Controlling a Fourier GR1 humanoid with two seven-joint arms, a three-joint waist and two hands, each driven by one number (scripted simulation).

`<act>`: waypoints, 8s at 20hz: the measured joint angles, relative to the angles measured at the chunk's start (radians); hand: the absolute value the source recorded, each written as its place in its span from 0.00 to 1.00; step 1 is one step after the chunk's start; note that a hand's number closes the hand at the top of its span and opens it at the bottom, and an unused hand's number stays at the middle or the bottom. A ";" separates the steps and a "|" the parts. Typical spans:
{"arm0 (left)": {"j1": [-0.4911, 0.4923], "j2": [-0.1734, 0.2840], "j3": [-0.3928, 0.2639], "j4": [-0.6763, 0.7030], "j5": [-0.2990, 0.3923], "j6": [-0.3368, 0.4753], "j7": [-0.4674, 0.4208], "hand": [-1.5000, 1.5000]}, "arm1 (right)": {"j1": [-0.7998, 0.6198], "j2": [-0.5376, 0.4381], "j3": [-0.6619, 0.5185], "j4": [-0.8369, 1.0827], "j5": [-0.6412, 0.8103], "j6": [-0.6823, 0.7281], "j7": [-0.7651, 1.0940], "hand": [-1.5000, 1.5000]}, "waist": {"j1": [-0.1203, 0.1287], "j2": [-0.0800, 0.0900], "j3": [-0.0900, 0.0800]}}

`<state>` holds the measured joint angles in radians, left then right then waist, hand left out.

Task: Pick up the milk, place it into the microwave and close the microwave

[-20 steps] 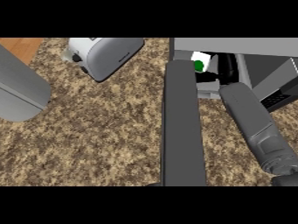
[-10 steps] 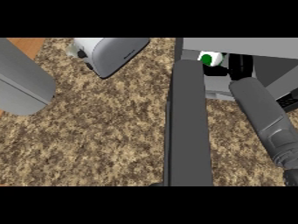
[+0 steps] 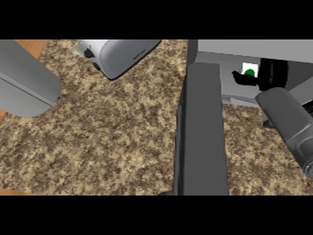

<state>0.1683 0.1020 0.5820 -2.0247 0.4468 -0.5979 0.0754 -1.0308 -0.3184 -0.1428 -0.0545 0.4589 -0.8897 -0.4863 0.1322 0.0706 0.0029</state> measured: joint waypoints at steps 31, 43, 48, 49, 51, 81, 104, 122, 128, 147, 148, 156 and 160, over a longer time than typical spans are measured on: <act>-0.042 -0.030 -0.194 0.073 -0.086 -0.137 -0.031 1.00 | 0.054 0.103 -0.194 -0.077 -0.215 0.538 -0.340 0.00 | -0.062 -0.037 0.001; -0.066 -0.090 -0.353 0.065 -0.154 -0.090 0.026 1.00 | 0.215 0.157 -0.246 -0.100 -0.306 0.839 -0.448 0.00 | -0.113 -0.062 -0.001; -0.050 -0.098 -0.435 0.028 -0.153 -0.044 0.079 1.00 | 0.321 0.200 -0.220 -0.167 -0.318 0.875 -0.474 0.00 | -0.129 -0.070 -0.002; -0.055 -0.098 -0.452 0.039 -0.166 -0.036 0.073 1.00 | 0.350 0.212 -0.212 -0.183 -0.317 0.878 -0.482 0.00 | -0.133 -0.072 -0.003; -0.043 -0.100 -0.501 0.021 -0.183 -0.017 0.078 1.00 | 0.400 0.222 -0.192 -0.232 -0.317 0.887 -0.480 0.00 | -0.139 -0.075 -0.003; -0.489 -0.098 -1.178 0.888 -0.564 0.593 -0.409 1.00 | 1.243 0.123 -0.034 -1.274 -0.461 1.186 -0.339 0.00 | -0.189 -0.067 -0.006; -0.777 -0.095 -1.513 1.108 0.011 1.026 -0.580 1.00 | 1.325 0.034 0.035 -1.738 -0.663 1.359 -0.084 0.00 | -0.315 -0.041 -0.011; -0.963 -0.102 -1.451 1.174 0.293 1.305 -0.558 0.00 | 1.182 -0.152 -0.135 -1.867 -0.614 1.314 -0.015 1.00 | -0.409 -0.017 -0.012; -0.979 -0.103 -1.437 1.164 0.373 1.342 -0.589 0.00 | 1.126 -0.204 -0.180 -1.877 -0.557 1.281 -0.016 1.00 | -0.417 -0.004 -0.010; -1.018 -0.103 -1.471 1.182 0.503 1.350 -0.698 0.00 | 0.996 -0.229 -0.176 -1.816 -0.558 1.262 0.016 0.00 | -0.411 0.022 -0.003; -1.021 -0.103 -1.472 1.180 0.507 1.347 -0.702 0.00 | 0.994 -0.206 -0.164 -1.801 -0.592 1.272 0.020 0.00 | -0.408 0.025 -0.002; -1.027 -0.102 -1.481 1.189 0.544 1.337 -0.738 0.00 | 0.970 -0.147 -0.120 -1.708 -0.765 1.343 0.069 0.00 | -0.409 0.029 -0.001; -1.026 -0.102 -1.480 1.195 0.562 1.337 -0.758 0.00 | 0.951 -0.155 -0.124 -1.670 -0.817 1.371 0.088 0.00 | -0.415 0.027 -0.002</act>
<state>-0.8581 -0.0002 -0.8984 -0.8293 1.0086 0.7388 -0.6826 -0.0797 -0.4734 -0.2665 -1.7250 -0.3582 0.4812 -0.3983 -0.2826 0.0980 0.0012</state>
